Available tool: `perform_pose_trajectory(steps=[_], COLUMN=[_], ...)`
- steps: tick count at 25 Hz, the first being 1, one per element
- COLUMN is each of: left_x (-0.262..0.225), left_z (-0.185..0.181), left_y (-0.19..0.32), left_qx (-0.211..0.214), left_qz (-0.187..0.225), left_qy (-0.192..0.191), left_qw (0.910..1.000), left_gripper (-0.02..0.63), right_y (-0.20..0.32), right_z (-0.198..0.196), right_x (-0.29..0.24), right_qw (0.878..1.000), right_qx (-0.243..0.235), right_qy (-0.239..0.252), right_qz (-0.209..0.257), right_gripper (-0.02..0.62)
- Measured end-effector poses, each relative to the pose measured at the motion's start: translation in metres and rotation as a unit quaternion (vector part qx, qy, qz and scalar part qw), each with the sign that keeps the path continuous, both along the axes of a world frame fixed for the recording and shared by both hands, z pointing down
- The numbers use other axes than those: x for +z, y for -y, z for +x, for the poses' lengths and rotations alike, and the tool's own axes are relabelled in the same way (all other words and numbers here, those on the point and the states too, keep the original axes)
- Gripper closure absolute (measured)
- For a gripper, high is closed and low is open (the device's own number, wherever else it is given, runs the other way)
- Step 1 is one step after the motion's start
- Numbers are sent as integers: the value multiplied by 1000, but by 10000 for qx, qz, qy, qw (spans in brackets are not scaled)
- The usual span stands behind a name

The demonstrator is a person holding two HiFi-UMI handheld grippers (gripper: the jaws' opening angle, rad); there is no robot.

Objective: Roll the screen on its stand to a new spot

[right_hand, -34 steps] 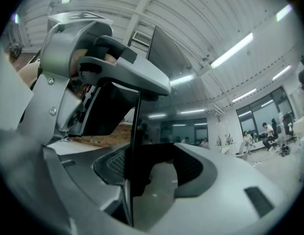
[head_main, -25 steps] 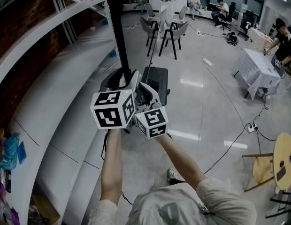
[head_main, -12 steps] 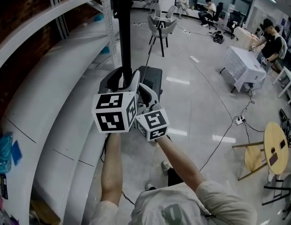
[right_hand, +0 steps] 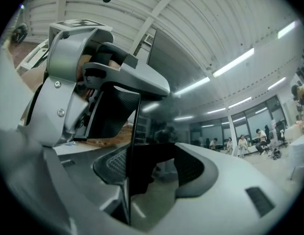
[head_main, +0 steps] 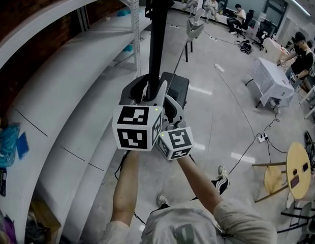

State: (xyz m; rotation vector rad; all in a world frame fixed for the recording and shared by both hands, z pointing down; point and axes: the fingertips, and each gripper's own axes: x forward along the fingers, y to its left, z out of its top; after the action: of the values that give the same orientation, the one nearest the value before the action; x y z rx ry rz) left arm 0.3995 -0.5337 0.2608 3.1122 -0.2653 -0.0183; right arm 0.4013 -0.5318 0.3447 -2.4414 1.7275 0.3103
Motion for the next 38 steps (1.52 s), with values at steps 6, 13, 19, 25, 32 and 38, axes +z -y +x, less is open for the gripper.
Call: perform_pose_trajectory(steps=[6,13,19,25,32,38], left_x=[0,3,2,1,0,-1], left_z=[-24,-43,-63,-87,-135,-181], left_y=[-32,-82,-118,-158,-197,-207], left_qx=[-146,-382,-535,-659,-807,-746], left_qz=[0,31,75,63,57,-12], left_qy=[-32,8,79,83,10,-78], left_qw=[9999,9993,9985,9978,9967,9972], left_gripper=[411,410,408,407,407,407], right_y=[-33,-84,-119,-158,-197,-206], right_z=[-24,-45,-65,-91,-138,-185], right_x=[-1,4,4,3,3,4], right_qw=[9998,9994,9990,9982,9968,9967], right_qx=[-154,-324,-438,-601,-791,-791], right_qy=[27,35,-6,-20,-82,-123], right_qz=[127,147,8,-26,-32,-92], right_gripper=[345,353,365,365,365,364])
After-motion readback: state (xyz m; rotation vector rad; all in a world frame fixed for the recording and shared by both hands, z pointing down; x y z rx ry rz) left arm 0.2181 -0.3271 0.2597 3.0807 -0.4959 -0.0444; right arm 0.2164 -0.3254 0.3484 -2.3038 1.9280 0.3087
